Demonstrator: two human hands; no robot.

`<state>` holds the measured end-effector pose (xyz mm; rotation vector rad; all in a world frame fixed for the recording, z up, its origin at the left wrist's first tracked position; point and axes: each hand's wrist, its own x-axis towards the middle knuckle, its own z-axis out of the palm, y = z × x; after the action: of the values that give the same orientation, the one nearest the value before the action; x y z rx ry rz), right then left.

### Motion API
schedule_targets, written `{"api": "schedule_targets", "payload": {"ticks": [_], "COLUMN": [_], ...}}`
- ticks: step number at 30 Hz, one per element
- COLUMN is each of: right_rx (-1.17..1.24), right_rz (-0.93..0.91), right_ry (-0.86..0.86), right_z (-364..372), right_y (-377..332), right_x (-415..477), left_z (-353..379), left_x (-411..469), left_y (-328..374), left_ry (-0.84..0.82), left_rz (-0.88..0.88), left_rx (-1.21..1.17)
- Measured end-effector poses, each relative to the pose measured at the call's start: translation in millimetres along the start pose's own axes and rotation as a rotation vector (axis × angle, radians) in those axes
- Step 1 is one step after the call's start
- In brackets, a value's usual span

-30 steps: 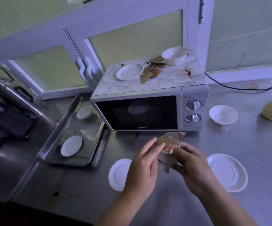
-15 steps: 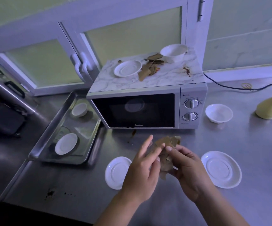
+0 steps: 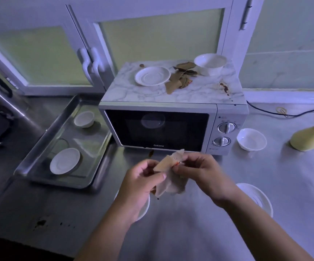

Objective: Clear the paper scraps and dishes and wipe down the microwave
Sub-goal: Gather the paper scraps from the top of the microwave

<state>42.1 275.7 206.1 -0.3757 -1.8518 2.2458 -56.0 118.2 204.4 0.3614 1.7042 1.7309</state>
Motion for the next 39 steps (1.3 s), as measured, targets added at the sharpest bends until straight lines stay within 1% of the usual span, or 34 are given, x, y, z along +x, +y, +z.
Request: {"api": "schedule_targets", "payload": {"ticks": [1, 2, 3, 4, 6, 8, 9, 10, 11, 12, 15, 16, 18, 20, 21, 24, 28, 30, 34, 36, 39], "right_rx": [0.006, 0.001, -0.024, -0.071, -0.209, -0.435, -0.546, -0.627, -0.676, -0.708, -0.925, -0.98, -1.015, -1.06, -1.065, -0.964, -0.786, -0.699, -0.441, -0.347, -0.172], "right_rz": [0.019, 0.027, 0.032, 0.018, -0.063, -0.149, -0.165, -0.16, -0.133, -0.088, 0.116, 0.178, 0.271, 0.282, 0.243, 0.065, -0.07, -0.087, -0.117, -0.137, -0.151], "right_ry": [-0.052, -0.061, -0.029, 0.043, 0.252, 0.495, 0.591, 0.645, 0.651, 0.62, 0.526, 0.531, 0.576, 0.636, 0.659, 0.649, 0.649, 0.677, 0.702, 0.655, 0.541], "right_z": [0.2, -2.2, -6.2, -11.5, -23.5, -37.3, -42.4, -47.2, -50.0, -50.4, -44.1, -40.5, -31.5, -24.5, -22.0, -22.5, -33.0, -39.1, -43.6, -38.4, -22.0], "right_y": [-8.2, -15.9, -24.7, -34.7, -57.3, -75.8, -83.5, -89.1, -93.3, -95.6, -96.0, -94.0, -88.9, -82.4, -79.3, -69.0, -61.3, -62.5, -69.0, -68.7, -55.5], "right_x": [6.4, 14.7, 25.3, 38.6, 71.3, 110.6, 129.6, 147.5, 164.1, 179.8, 220.1, 230.2, 244.1, 248.7, 247.4, 240.5, 222.5, 212.8, 182.0, 158.4, 116.4], "left_z": [-1.7, -3.3, -5.1, -7.4, -12.4, -19.0, -22.3, -25.1, -27.6, -30.5, -38.0, -41.4, -47.5, -51.9, -53.6, -57.8, -60.3, -61.1, -58.5, -55.4, -49.7], "left_x": [-0.2, -0.3, -0.8, -1.4, -3.8, -6.8, -8.5, -9.9, -10.8, -11.1, -10.7, -10.5, -10.1, -10.9, -11.0, -9.8, -6.2, -3.3, 2.0, 4.3, 6.7], "left_y": [0.9, 1.4, 1.5, 0.9, -0.9, -3.4, -5.1, -6.3, -7.6, -8.9, -11.0, -11.1, -11.3, -11.1, -11.9, -18.3, -25.6, -28.3, -28.3, -26.6, -24.0], "left_ry": [0.04, 0.089, 0.138, 0.177, 0.209, 0.207, 0.208, 0.206, 0.209, 0.213, 0.231, 0.236, 0.246, 0.238, 0.232, 0.248, 0.264, 0.268, 0.263, 0.254, 0.272], "left_rz": [0.003, 0.006, 0.009, 0.009, -0.004, -0.028, -0.046, -0.06, -0.074, -0.085, -0.11, -0.12, -0.122, -0.112, -0.109, -0.128, -0.167, -0.172, -0.163, -0.155, -0.169], "left_rx": [-0.064, -0.125, -0.175, -0.214, -0.253, -0.267, -0.269, -0.28, -0.295, -0.305, -0.307, -0.327, -0.362, -0.347, -0.344, -0.325, -0.315, -0.289, -0.252, -0.223, -0.203]}}
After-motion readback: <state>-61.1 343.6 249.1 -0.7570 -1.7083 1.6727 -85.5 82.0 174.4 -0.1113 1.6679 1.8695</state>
